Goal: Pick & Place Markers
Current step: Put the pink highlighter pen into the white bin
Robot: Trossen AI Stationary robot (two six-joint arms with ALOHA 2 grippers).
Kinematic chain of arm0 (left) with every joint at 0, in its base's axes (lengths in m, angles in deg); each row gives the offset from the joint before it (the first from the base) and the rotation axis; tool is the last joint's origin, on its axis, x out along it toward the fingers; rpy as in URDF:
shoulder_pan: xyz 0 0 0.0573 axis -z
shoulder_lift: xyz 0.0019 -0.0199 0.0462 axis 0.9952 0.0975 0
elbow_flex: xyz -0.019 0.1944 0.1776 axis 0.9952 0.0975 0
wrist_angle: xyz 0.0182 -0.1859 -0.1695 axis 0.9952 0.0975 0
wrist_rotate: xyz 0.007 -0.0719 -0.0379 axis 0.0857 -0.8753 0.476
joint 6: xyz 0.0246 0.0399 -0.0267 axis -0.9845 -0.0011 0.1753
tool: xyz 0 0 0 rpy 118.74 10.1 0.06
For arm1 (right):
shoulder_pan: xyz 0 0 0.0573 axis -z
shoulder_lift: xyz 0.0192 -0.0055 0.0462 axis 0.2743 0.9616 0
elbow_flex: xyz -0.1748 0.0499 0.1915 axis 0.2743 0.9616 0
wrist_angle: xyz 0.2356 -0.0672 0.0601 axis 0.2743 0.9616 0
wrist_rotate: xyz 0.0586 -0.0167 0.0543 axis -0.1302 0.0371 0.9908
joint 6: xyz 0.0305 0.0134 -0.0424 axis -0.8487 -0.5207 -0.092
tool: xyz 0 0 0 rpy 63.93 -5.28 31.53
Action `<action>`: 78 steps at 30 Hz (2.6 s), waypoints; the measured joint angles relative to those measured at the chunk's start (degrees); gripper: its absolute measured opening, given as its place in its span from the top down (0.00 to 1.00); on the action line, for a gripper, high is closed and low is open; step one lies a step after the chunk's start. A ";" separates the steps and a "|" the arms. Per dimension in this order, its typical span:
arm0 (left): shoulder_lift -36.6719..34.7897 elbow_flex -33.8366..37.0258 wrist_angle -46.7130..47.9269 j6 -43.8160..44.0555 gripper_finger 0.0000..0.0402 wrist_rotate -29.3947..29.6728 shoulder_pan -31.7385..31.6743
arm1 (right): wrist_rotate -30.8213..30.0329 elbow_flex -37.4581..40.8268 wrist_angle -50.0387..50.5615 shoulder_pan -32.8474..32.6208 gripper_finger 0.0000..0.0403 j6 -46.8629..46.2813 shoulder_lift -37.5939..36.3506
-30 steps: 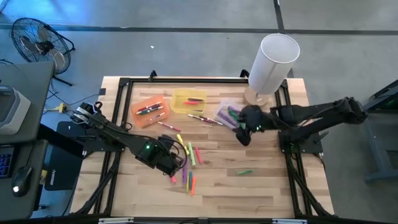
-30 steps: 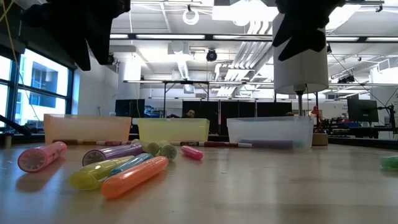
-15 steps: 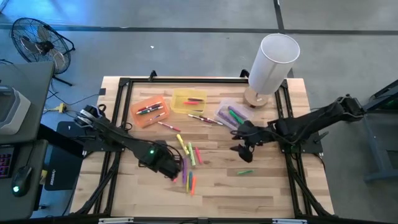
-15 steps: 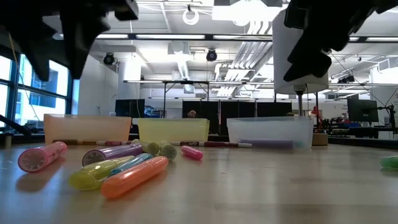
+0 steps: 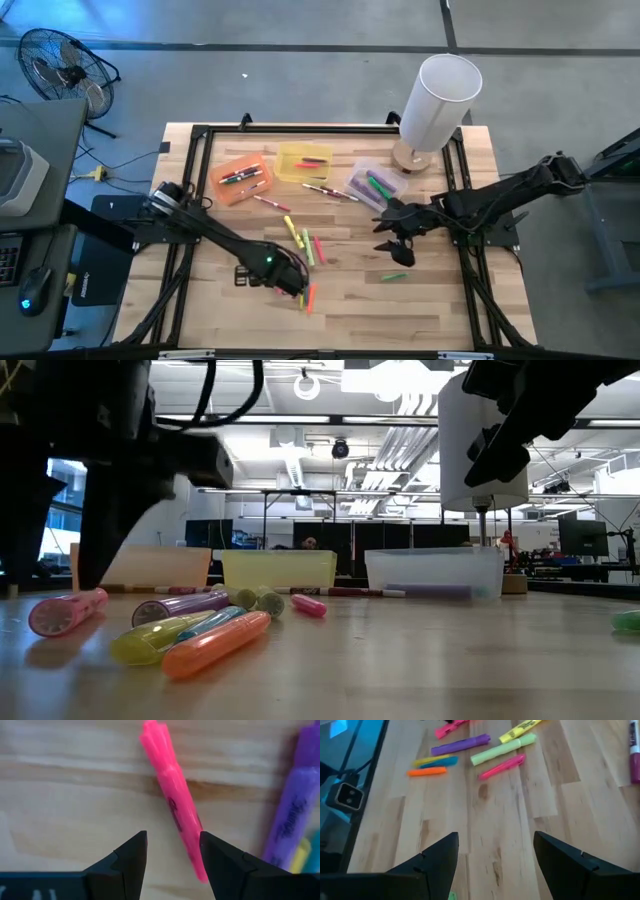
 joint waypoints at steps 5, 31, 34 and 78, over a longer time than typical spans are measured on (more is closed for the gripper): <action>2.73 -0.03 -3.01 0.01 0.56 -0.58 -0.04 | 0.37 0.00 -0.14 0.00 0.39 1.11 0.00; 0.74 -2.14 -3.81 -22.57 0.87 -1.98 -6.08 | 0.54 0.02 0.35 -1.97 0.39 1.99 0.00; -2.71 -2.26 -2.09 -26.39 0.87 1.99 -6.68 | -1.71 0.02 0.34 -2.25 0.39 2.59 0.00; 1.10 -12.82 -36.09 -139.56 0.84 -4.67 -42.91 | -27.22 0.42 -3.15 0.61 0.39 -35.27 0.57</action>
